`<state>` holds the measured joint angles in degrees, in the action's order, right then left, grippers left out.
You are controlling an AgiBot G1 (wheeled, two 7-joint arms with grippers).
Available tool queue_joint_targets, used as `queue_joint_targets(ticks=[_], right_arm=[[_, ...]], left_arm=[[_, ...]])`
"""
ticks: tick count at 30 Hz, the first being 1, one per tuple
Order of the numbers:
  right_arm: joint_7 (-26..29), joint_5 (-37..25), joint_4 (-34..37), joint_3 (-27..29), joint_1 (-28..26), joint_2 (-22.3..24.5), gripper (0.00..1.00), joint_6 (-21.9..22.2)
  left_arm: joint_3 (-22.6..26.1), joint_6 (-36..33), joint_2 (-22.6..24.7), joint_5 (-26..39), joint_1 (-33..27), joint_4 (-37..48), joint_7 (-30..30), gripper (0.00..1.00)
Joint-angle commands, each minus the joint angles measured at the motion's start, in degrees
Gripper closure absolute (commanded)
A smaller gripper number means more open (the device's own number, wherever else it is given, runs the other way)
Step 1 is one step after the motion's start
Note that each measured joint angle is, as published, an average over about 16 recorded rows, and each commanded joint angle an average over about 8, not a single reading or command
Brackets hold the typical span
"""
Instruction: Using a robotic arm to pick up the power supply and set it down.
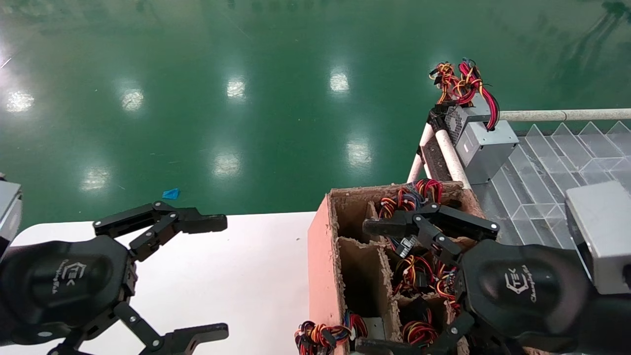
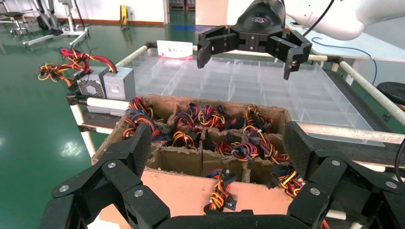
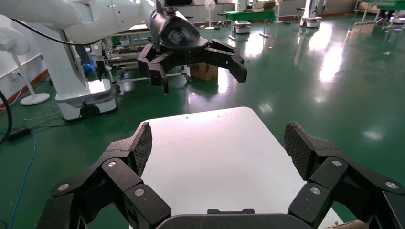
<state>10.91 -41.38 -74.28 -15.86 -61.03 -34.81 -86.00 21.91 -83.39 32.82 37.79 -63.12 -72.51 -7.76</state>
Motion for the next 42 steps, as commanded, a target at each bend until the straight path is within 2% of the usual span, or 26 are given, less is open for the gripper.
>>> queue_joint_targets(ticks=[1,42], right_arm=[[-0.06,-0.13,0.18,-0.04,-0.13,-0.05,0.00,0.08],[-0.25,-0.59,0.89,-0.18,-0.65,-0.26,0.00,0.40]], left_arm=[[0.00,0.00,0.00,0.00,0.00,0.00,0.00,0.00],[0.00,0.00,0.00,0.00,0.00,0.00,0.00,0.00]])
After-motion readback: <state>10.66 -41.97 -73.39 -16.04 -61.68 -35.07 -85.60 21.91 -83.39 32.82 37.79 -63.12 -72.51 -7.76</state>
